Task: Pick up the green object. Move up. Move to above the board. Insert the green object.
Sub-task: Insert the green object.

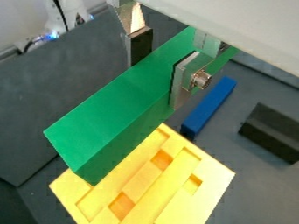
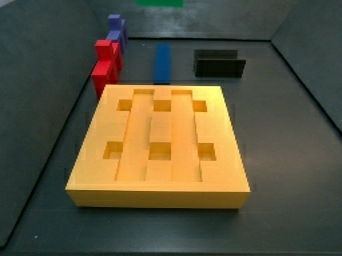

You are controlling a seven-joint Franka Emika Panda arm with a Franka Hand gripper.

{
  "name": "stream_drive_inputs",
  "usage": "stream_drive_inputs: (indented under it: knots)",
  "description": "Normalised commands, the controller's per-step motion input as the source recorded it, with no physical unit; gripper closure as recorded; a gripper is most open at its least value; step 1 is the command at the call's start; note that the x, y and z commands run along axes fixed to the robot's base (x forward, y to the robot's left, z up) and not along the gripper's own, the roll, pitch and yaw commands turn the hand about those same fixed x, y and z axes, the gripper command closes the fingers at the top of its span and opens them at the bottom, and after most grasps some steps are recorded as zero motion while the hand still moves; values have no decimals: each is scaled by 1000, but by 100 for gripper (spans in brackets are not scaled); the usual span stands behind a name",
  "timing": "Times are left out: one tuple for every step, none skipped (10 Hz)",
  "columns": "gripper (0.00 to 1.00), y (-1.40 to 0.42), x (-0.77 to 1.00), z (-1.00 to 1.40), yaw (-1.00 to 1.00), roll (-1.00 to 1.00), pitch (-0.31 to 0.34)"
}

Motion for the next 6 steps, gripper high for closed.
stream_drive_inputs:
  knots:
    - [100,-71,-171,-463,-34,-317,-76]
    - [100,-71,-40,-471,0,-309,-43]
    - [100,-29,-37,-537,0,-283,-39]
    - [100,-14,-140,-646,0,-230,-79]
    - [100,-51,-66,-817,0,-150,-44]
    - [100,-137,-89,-906,0,-100,-19]
